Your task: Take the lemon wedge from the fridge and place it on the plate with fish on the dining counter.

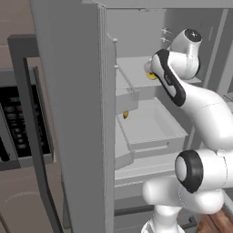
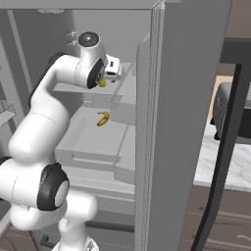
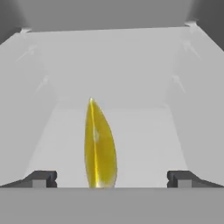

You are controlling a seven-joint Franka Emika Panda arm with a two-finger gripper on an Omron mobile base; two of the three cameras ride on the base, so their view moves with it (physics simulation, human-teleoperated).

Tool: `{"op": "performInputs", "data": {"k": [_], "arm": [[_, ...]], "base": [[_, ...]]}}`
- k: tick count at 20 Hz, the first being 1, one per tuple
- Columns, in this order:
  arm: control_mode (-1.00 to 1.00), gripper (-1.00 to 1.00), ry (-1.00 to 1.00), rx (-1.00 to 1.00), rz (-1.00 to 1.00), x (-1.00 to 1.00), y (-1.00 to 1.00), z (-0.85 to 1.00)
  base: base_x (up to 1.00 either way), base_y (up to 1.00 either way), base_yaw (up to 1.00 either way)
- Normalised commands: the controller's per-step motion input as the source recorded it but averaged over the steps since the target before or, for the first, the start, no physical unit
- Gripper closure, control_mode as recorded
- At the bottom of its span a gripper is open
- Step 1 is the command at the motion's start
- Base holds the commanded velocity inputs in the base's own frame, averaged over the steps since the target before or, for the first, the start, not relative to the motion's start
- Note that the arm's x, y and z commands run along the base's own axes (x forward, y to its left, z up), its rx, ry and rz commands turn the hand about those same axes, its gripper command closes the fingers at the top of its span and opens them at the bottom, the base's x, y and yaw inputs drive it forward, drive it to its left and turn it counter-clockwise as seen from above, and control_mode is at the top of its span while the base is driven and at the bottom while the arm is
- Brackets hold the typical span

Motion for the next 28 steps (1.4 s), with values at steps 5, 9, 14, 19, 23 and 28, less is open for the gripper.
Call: {"op": "performInputs", "data": {"k": [5, 9, 14, 19, 23, 28], "arm": [[-1.00, -1.00, 0.00, 0.00, 0.00, 0.53, 0.01, 0.00], [-1.00, -1.00, 0.00, 0.00, 0.00, 0.51, 0.11, 0.00], [-1.00, -1.00, 0.01, 0.00, 0.00, 0.28, 0.17, -0.04], [-1.00, -1.00, 0.04, 0.00, 0.01, 0.03, 0.15, -0.18], [-1.00, -1.00, 0.00, 0.00, 0.04, -0.14, 0.01, -0.46], [-1.00, -1.00, 0.00, 0.00, 0.04, -0.15, 0.00, -0.25]], "base": [[0.00, 0.00, 0.00], [0.00, 0.00, 0.00], [0.00, 0.00, 0.00], [0.00, 0.00, 0.00], [0.00, 0.00, 0.00], [0.00, 0.00, 0.00]]}}
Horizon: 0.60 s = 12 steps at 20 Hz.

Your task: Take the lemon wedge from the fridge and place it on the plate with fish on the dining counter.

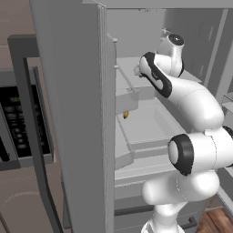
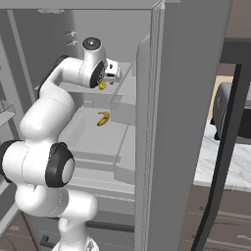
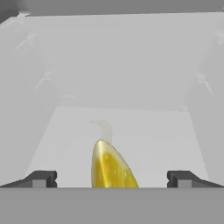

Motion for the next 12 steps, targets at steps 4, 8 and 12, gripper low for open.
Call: {"op": "performInputs", "data": {"k": [4, 8, 12], "arm": [[-1.00, -1.00, 0.00, 0.00, 0.00, 0.03, 0.00, 0.00], [-1.00, -1.00, 0.00, 0.00, 0.00, 0.16, 0.00, 0.00], [-1.00, -1.00, 0.00, 0.00, 0.00, 0.57, -0.03, 0.00]], "base": [[0.00, 0.00, 0.00], [0.00, 0.00, 0.00], [0.00, 0.00, 0.00]]}}
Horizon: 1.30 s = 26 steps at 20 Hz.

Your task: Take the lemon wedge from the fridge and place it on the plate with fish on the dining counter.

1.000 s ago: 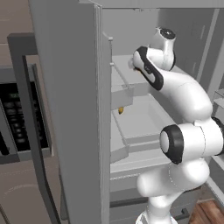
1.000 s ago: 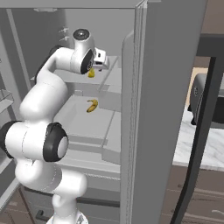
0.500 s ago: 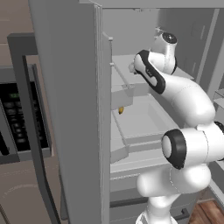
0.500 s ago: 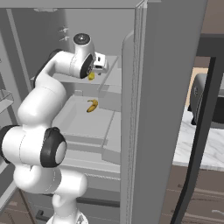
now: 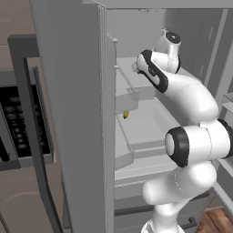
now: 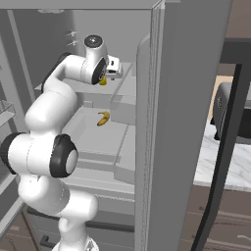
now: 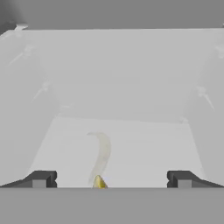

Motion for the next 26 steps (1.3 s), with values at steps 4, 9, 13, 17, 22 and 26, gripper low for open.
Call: {"op": "performInputs", "data": {"k": [4, 9, 13, 17, 22, 26], "arm": [[-1.00, -1.00, -0.01, 0.00, 0.00, 0.31, -0.21, 0.03], [-1.00, -1.00, -0.03, 0.00, 0.00, -0.25, -0.17, 0.05], [-1.00, -1.00, 0.00, 0.00, 0.00, 0.00, 0.00, 0.00], [-1.00, -1.00, 0.00, 0.00, 0.00, 0.00, 0.00, 0.00], [-1.00, -1.00, 0.00, 0.00, 0.00, -0.11, 0.00, 0.00], [-1.00, -1.00, 0.00, 0.00, 0.03, -0.02, 0.00, 0.00]], "base": [[0.00, 0.00, 0.00], [0.00, 0.00, 0.00], [0.00, 0.00, 0.00], [0.00, 0.00, 0.00], [0.00, 0.00, 0.00], [0.00, 0.00, 0.00]]}}
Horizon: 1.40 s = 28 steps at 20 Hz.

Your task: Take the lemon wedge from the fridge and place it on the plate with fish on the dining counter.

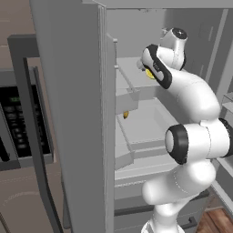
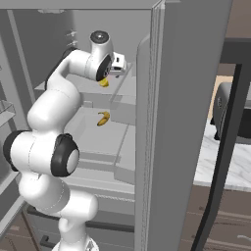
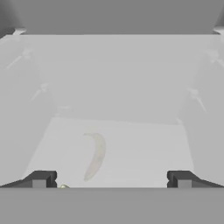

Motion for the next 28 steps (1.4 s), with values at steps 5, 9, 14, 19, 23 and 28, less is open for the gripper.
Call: {"op": "performInputs", "data": {"k": [5, 9, 14, 19, 23, 28], "arm": [[-1.00, -1.00, 0.00, -0.01, 0.13, 0.00, 0.00, -0.14], [-1.00, -1.00, 0.00, -0.02, 0.20, 0.00, 0.00, -0.16], [-1.00, -1.00, 0.00, 0.00, 0.14, 0.00, 0.00, -0.04], [-1.00, -1.00, 0.00, -0.01, 0.01, 0.00, 0.00, 0.00], [-1.00, -1.00, 0.00, 0.00, 0.00, 0.00, 0.00, 0.00], [-1.00, -1.00, 0.01, 0.00, 0.00, 0.00, 0.00, 0.00]], "base": [[0.00, 0.00, 0.00], [0.00, 0.00, 0.00], [0.00, 0.00, 0.00], [0.00, 0.00, 0.00], [0.00, 0.00, 0.00], [0.00, 0.00, 0.00]]}}
